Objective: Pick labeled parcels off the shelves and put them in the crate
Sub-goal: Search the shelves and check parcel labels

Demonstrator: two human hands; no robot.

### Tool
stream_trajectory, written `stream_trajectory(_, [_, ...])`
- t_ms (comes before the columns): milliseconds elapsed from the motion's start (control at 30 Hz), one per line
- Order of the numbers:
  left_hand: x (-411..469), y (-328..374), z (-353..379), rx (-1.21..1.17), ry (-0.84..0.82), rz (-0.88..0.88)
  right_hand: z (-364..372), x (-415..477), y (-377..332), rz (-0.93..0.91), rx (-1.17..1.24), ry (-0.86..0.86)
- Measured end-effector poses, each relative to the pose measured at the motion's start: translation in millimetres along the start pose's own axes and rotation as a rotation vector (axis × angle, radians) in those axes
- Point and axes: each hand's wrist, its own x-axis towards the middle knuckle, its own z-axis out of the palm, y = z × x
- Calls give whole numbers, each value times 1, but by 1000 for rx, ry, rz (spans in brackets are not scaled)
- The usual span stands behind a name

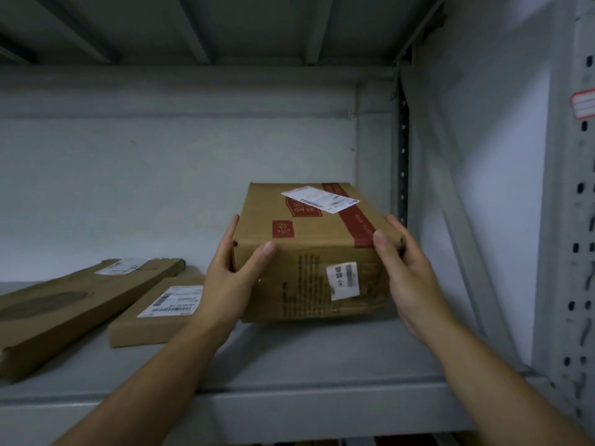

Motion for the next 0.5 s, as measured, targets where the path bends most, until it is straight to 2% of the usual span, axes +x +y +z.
stream_trajectory(167, [4, -6, 0, 46, 65, -14, 3, 7, 8, 42, -86, 19])
stream_trajectory(333, [12, -17, -7, -39, 49, -107, 2, 7, 9, 60, -143, -24])
stream_trajectory(500, [11, -18, -8, -29, 15, -145, -3, 5, 13, 110, -193, -22])
